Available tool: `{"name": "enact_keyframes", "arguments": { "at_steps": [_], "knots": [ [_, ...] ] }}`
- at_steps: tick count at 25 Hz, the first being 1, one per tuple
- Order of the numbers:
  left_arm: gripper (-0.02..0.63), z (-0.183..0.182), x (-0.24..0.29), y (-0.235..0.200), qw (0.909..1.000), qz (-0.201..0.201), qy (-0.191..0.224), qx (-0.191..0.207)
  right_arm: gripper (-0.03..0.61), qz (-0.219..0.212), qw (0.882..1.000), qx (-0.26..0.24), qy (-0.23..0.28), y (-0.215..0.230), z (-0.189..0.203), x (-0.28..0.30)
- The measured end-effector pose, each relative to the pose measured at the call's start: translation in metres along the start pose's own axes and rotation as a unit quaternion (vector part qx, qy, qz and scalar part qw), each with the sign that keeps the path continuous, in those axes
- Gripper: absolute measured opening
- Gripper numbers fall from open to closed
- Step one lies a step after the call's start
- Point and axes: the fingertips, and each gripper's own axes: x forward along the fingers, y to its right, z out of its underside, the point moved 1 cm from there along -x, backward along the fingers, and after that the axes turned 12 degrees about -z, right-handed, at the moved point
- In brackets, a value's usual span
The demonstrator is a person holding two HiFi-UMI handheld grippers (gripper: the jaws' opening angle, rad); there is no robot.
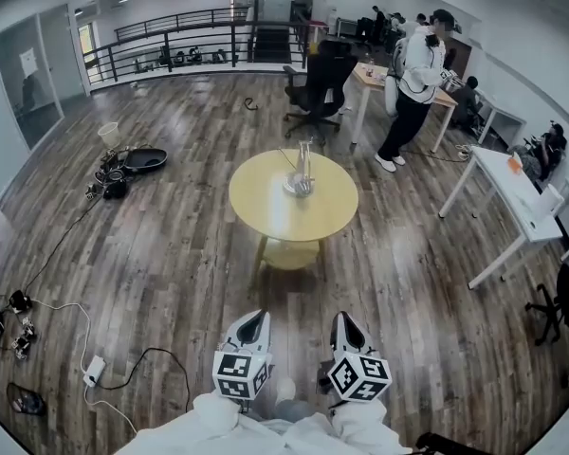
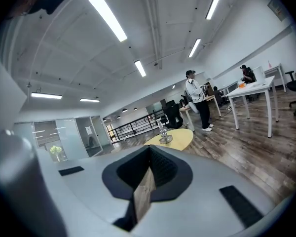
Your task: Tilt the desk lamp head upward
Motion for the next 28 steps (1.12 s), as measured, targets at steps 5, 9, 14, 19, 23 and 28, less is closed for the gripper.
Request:
{"name": "enact_keyframes", "arguments": {
  "at_steps": [5,9,14,19,23,28],
  "knots": [
    [-0.002,-0.017,0.059,0.007,1.0000,-0.003,0.000,0.000,0.012,-0.003,1.000,-0.005,0.008,0.037,-0.032,0.045],
    [-0.002,-0.027,0.105,0.010,1.0000,-0.006,0.003,0.000,0.012,-0.003,1.000,-0.007,0.006,0.066,-0.043,0.076],
    [-0.002,-0.038,0.148,0.022,1.0000,-0.003,0.006,-0.002,0.012,0.006,1.000,-0.015,0.002,0.102,-0.059,0.100],
    [-0.002,-0.040,0.183,0.019,0.9999,-0.012,-0.001,-0.005,0.012,0.007,1.000,-0.017,-0.002,0.125,-0.066,0.128],
    [-0.002,-0.041,0.204,0.015,0.9998,-0.019,-0.007,-0.004,0.012,0.008,1.000,-0.012,-0.007,0.139,-0.067,0.144],
    [-0.002,-0.045,0.235,0.009,0.9998,-0.017,-0.010,-0.001,0.012,0.013,1.000,-0.006,-0.010,0.155,-0.068,0.169]
  ]
}}
